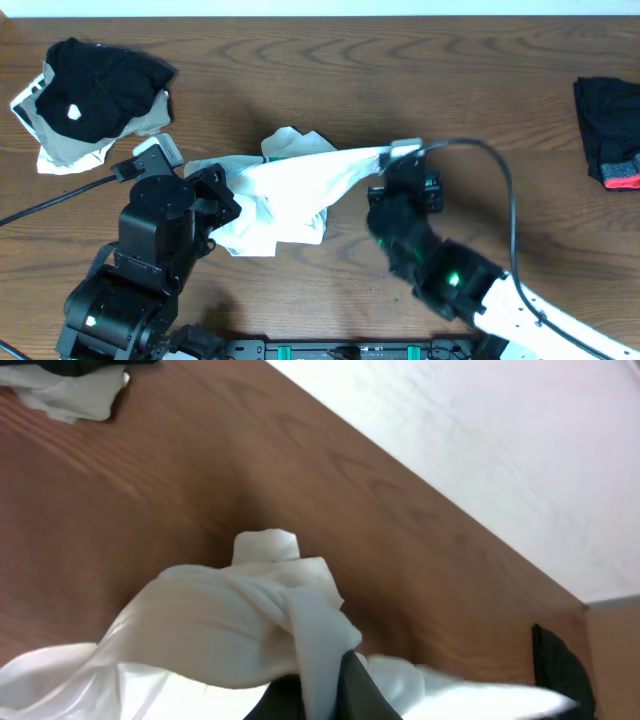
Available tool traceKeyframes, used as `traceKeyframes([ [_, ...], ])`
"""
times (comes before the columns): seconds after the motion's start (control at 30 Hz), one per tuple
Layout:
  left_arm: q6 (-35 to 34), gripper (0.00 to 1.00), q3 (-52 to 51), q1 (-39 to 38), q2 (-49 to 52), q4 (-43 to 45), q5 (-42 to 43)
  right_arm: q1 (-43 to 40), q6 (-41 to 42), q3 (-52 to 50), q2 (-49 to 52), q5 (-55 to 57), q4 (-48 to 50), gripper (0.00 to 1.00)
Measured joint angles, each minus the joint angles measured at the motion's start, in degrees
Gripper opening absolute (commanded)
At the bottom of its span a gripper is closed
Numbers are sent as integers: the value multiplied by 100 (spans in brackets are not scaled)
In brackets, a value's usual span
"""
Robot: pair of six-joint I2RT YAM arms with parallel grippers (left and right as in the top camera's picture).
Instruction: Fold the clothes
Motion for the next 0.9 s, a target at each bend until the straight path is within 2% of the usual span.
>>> traceKeyframes([
  [0.17,31,8,0,0,0,-149,-26,-1058,516,138,-2,-1740,-855,1],
  [0.33,177,8,4,0,55,-291,-48,-2144,717,938,2,-3088,-2017,1],
  [0.53,260,8,4,0,208,-297,-48,-3110,669,1873,-13,-3869,-2968,1],
  [0.77,295,8,4,0,319,-313,9,-3941,472,1985,-15,-4513,-3169,1],
  [0.8,321,8,4,0,330,-326,22,-4068,433,1985,-4,-4636,-3165,5],
  [0.83,345,8,4,0,339,-334,37,-4162,422,1985,15,-4730,-3163,16],
  [0.87,391,15,4,0,356,-339,46,-4247,378,1989,55,-4924,-3161,22],
  [0.9,455,16,4,0,372,-339,59,-4350,363,1991,103,-5130,-3169,27],
])
